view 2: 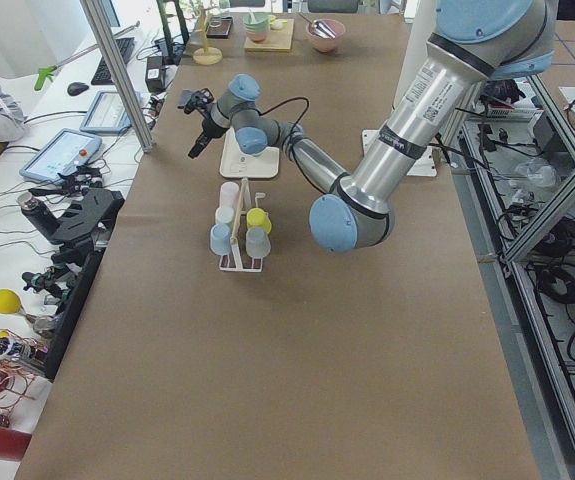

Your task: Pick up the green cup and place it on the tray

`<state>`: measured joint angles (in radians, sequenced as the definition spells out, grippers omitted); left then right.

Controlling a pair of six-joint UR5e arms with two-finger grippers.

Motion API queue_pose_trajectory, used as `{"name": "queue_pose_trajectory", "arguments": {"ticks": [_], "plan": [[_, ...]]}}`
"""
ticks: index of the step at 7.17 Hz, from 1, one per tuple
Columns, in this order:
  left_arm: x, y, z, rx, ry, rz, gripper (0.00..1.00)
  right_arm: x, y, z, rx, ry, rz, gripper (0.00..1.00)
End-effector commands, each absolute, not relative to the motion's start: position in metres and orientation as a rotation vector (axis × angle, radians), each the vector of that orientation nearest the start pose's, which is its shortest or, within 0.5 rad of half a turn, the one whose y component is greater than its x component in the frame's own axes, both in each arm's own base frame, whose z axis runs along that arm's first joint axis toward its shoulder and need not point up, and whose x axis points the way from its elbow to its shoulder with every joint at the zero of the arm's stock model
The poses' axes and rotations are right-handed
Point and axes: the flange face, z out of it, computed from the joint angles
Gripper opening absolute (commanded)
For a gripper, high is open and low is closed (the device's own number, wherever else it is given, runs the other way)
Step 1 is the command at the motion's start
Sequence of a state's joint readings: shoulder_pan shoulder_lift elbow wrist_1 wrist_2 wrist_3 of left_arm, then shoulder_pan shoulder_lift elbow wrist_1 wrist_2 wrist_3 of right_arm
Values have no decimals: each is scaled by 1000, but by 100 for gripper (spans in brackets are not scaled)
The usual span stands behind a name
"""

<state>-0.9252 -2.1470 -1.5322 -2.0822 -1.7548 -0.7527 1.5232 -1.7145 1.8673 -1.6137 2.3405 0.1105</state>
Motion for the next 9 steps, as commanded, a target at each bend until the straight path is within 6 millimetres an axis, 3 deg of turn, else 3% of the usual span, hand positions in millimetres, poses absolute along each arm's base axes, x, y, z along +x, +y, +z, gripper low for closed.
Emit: {"name": "queue_pose_trajectory", "arguments": {"ticks": [1, 2, 3, 4, 5, 6, 7, 9], "plan": [[194, -642, 395, 468, 811, 47, 98, 43, -436, 583, 44, -777, 17, 100], [130, -635, 441, 401, 801, 45, 98, 43, -437, 584, 42, -775, 16, 100], [84, -612, 475, 306, 827, 106, 98, 43, -437, 586, 39, -773, 18, 100], [59, -605, 500, 191, 776, 134, 98, 43, -437, 586, 40, -775, 19, 100], [16, -588, 528, 189, 743, 235, 98, 43, -437, 587, 36, -773, 19, 100], [-1, -545, 563, 164, 743, 249, 98, 43, -437, 587, 36, -772, 19, 100], [-15, -489, 566, 167, 741, 229, 97, 43, -437, 588, 35, -768, 20, 100], [-44, -459, 598, 112, 737, 144, 97, 43, -437, 589, 35, -765, 20, 100]]}}
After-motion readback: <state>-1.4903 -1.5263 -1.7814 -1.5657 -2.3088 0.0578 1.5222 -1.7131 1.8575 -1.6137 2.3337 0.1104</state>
